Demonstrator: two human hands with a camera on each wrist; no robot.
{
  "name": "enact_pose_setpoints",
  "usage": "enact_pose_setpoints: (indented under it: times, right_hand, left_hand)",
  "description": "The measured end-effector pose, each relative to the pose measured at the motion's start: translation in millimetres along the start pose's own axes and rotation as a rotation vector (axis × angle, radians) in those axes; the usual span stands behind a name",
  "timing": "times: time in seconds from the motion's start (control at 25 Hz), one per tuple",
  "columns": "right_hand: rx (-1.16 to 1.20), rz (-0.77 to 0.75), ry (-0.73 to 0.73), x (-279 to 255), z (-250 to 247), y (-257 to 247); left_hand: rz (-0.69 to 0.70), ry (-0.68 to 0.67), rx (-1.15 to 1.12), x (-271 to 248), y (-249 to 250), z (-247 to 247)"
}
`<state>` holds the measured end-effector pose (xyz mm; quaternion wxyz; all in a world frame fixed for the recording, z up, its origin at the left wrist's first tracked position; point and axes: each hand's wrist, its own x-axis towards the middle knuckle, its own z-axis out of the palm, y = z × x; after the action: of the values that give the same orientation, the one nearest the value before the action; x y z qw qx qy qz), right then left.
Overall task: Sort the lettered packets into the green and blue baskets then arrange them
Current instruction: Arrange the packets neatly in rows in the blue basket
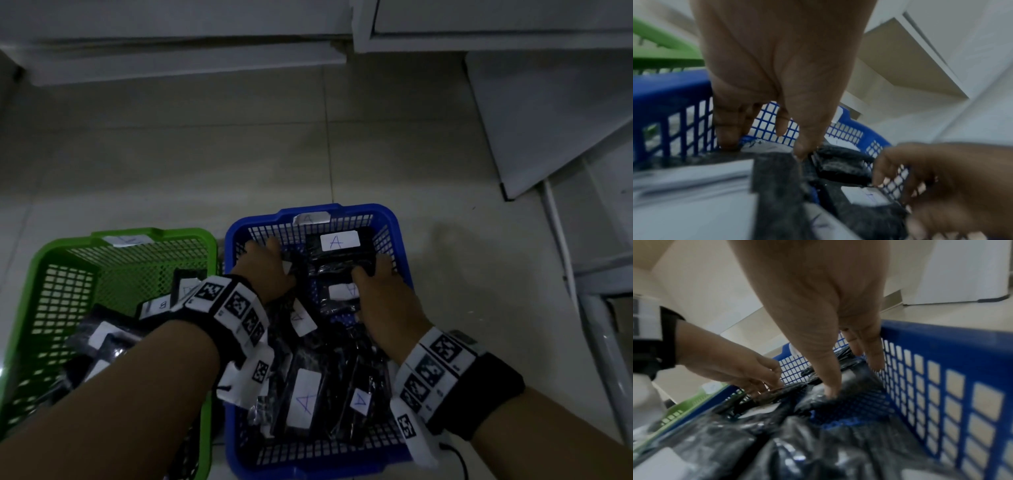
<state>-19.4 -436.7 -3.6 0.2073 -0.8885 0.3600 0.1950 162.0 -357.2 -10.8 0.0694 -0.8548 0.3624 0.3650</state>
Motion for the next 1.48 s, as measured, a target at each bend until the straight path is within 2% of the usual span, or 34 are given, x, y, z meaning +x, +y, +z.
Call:
enact_pose_setpoints:
  times: [0.12, 0.2, 0.28, 0.36, 0.4, 0.44, 0.52, 0.56, 0.64, 0.72, 0.84, 0.92, 1.0, 1.08, 1.16, 1.24, 1.32, 1.48]
  right_hand:
    - [-0.015, -0.097, 0.052, 3, 7, 0]
    - [-0.007, -0.199, -0.045, 8, 14, 4]
    - [0.070, -0.214, -0.129, 11, 15, 6]
    - [0.235, -0.222, -0.080, 12, 11, 3]
    - [0.342, -0.241, -0.108, 12, 8, -1]
    - [0.428, -0.265, -0.209, 13, 6, -6]
    - [0.491, -0.316, -0.485, 13, 4, -15]
    - [0.498, -0.330, -0.547, 13, 4, -18]
    - [0.586, -0.306, -0.505, 12, 3, -15]
    - [0.752, -0.210, -0.443, 9, 3, -7]
    - [0.874, -0.091, -0.470, -1, -3, 6]
    - [0.941, -0.033, -0.427, -8, -10, 10]
    - [0.956, 0.057, -0.282, -13, -17, 5]
    - [0.887, 0.101, -0.076, -10, -20, -1]
    - [0.778, 0.065, 0.127, -2, -18, -12]
    - [0.734, 0.023, 0.218, 9, -12, -27]
    - [0.697, -0.008, 0.179, 21, -1, -42]
    - [0.652, 0.000, -0.010, 42, 15, -63]
  left_hand:
    - [0.016, -0.175, 0.083, 3, -2, 7]
    - [0.042, -0.213, 0.117, 3, -3, 8]
    - [0.011, -0.122, 0.070, 5, -2, 8]
    - [-0.015, 0.009, 0.030, 1, 3, 6]
    - [-0.025, 0.039, 0.051, 0, 4, 8]
    - [-0.035, 0.056, 0.095, 0, 4, 9]
    - [-0.047, 0.006, 0.162, -3, 3, 8]
    - [-0.043, -0.030, 0.148, -5, 2, 4]
    - [0.009, -0.082, 0.091, -7, -3, -3]
    - [0.040, -0.094, 0.104, -13, -4, -5]
    - [0.040, -0.026, 0.156, -20, 1, 2]
    - [0.082, 0.005, 0.177, -21, 4, 6]
    - [0.140, 0.001, 0.177, -23, 1, 7]
    - [0.169, -0.047, 0.263, -26, -5, 6]
    - [0.210, -0.054, 0.479, -35, -9, 7]
    - [0.273, -0.015, 0.643, -42, -16, 10]
    - [0.281, -0.023, 0.596, -45, -25, 13]
    - [0.304, -0.019, 0.460, -48, -40, 10]
